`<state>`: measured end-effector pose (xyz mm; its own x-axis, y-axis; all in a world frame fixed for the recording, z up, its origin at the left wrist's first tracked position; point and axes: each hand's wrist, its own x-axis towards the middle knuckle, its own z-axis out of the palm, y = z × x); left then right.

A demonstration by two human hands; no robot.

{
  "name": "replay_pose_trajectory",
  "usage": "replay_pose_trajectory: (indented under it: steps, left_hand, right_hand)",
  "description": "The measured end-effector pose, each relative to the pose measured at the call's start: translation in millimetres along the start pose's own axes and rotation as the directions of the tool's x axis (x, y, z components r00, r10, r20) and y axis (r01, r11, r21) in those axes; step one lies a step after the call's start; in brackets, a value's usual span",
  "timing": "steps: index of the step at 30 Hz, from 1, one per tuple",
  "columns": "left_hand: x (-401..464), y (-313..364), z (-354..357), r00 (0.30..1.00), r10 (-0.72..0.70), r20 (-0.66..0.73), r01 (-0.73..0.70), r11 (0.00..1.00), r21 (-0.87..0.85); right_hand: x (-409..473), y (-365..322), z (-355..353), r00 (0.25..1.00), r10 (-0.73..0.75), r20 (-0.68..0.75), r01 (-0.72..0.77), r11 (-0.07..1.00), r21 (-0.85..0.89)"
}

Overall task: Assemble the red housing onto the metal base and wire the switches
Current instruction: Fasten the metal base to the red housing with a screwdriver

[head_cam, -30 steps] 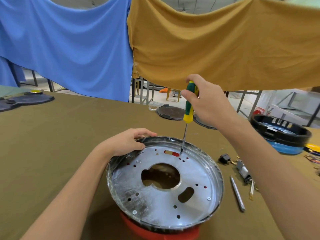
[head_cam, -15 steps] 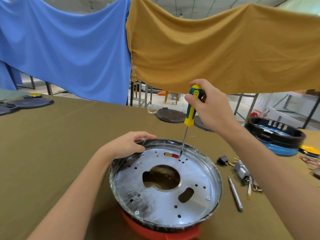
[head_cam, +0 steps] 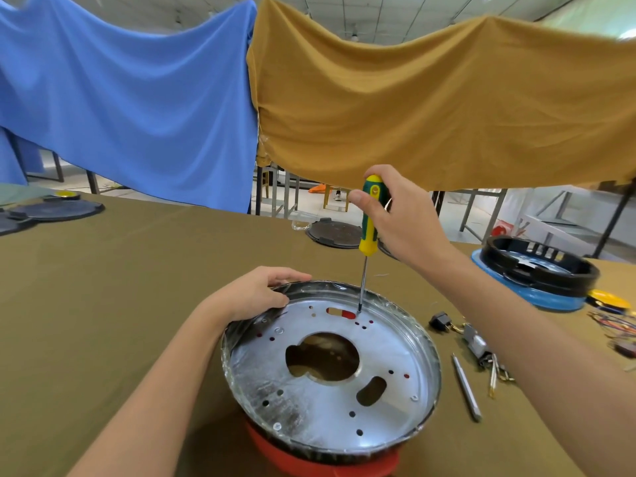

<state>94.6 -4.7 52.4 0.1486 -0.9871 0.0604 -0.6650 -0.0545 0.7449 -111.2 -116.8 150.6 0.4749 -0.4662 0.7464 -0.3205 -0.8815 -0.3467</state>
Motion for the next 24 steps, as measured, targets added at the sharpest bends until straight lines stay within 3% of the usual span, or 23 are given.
replay_pose_trajectory:
  steps: [3, 11, 16, 21, 24]
  left_hand:
    - [0, 0, 0, 1.0, 0.003, 0.0, -0.003, 1.0, -0.012]
    - [-1, 0, -1, 1.0, 0.001, -0.001, -0.001, 1.0, -0.024]
    - [-3, 2, -1, 1.0, -0.001, -0.005, 0.001, 1.0, -0.021]
    - [-4, 3, -2, 1.0, 0.004, -0.021, -0.005, 1.0, -0.021]
    - [-5, 3, -2, 1.0, 0.007, -0.019, -0.007, 1.0, -0.03]
  right_hand:
    - [3, 1, -14, 0.979, 0.087, 0.184, -0.107, 0.989, 0.104]
    - [-1, 0, -11, 0.994, 0.112, -0.011, -0.112, 0.993, -0.035]
    - [2, -3, -14, 0.992, 0.121, 0.037, -0.121, 0.993, -0.01]
    - [11, -4, -16, 0.97, 0.061, 0.237, -0.094, 0.987, 0.132]
    - [13, -1, -11, 0.988, 0.084, 0.13, -0.105, 0.981, 0.164]
